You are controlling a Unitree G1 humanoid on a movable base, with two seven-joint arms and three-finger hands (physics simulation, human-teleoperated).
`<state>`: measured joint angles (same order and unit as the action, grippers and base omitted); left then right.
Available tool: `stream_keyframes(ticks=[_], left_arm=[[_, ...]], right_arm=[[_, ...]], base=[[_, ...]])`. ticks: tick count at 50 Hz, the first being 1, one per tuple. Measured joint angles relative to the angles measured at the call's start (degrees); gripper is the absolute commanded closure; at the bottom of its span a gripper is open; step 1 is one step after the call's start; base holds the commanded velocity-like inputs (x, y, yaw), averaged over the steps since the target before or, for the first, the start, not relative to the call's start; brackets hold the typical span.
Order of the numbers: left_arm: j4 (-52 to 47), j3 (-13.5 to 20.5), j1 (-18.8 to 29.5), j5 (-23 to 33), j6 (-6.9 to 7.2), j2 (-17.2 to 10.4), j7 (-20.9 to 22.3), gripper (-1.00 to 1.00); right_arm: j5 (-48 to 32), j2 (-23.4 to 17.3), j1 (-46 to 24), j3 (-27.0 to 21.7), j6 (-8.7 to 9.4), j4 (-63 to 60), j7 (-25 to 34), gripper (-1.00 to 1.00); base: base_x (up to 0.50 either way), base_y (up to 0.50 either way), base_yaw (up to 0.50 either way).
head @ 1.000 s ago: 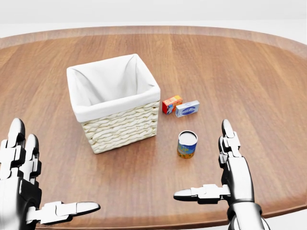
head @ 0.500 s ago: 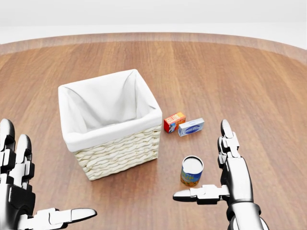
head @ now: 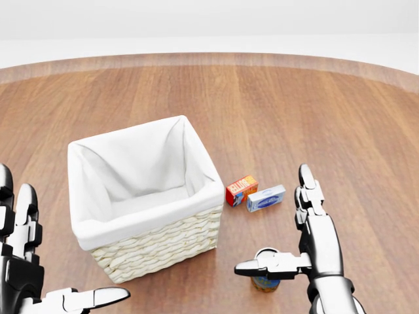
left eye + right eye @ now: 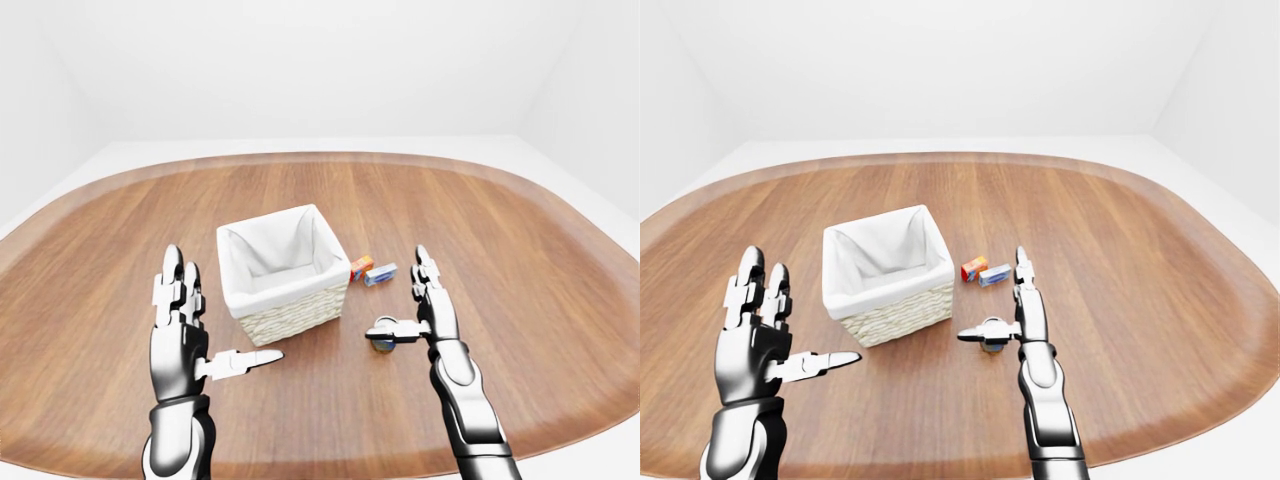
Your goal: Pick up the alphabet soup and put it in the basket.
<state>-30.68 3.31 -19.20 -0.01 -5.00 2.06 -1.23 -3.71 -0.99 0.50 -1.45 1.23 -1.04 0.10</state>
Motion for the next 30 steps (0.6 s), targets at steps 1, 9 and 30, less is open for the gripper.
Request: stream_keyframes(ticks=[1,9,30], left_arm=[[0.03,-0.03,-0.02,0.02,0.00,-0.01,-0.01,-1.00],[0.26,-0.29,-0.10,0.21,0.00,-0.08,-0.12,-1.00],[1.96,-1.90,0.59,1.37,0.00,-0.63,-1.08,-1.00]], right_arm=[[-0.02,0.01,0.01,0.03,-0.10,0.10,0.00,-1.00],[0.20,0.00,-0.13,-0.04,-1.07,1.03,0.09,-1.00],[0.62,-2.33,-7.29,-2.56,-6.23,20.17,-1.51,-1.00]], base=[[0.00,0.00,0.00],[0.00,0.00,0.00],[0.00,0.00,0.00]])
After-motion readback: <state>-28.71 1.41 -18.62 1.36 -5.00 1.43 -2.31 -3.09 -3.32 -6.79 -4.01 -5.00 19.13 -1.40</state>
